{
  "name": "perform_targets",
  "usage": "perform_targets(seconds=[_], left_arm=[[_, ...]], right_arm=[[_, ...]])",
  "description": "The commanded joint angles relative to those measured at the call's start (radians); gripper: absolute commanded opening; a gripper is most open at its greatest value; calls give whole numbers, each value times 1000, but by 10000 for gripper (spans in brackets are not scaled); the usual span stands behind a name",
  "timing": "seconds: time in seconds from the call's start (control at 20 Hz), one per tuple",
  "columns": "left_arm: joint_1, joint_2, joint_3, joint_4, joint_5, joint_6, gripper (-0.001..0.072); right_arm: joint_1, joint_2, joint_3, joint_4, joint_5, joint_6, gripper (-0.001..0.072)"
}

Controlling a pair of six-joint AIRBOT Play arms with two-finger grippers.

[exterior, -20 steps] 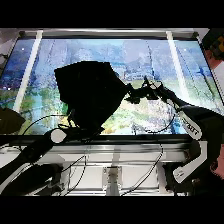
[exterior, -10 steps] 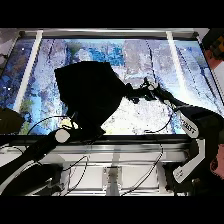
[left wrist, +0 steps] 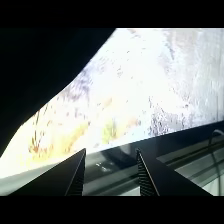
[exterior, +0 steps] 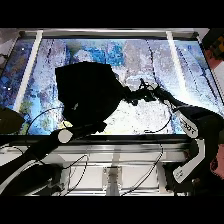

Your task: Fold the clothes and pants, and hang the long-sleeved shirts on hangers.

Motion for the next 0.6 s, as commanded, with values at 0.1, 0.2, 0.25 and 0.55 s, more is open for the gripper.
perform_targets(seconds=[0.1, 0.2, 0.25, 0.55], left_arm=[[-2, 76, 76, 548, -276, 199, 359], [-2, 71, 85, 760, -497, 150, 387], [-2, 70, 85, 799, -581, 150, 491], [-47, 70, 85, 859, -703, 151, 511]], right_arm=[[-2, 0, 0, 2, 91, -19, 34], [-2, 0, 0, 2, 96, -19, 34], [-2, 0, 0, 3, 97, -19, 34], [-2, 2, 34, 24, 117, -19, 34]])
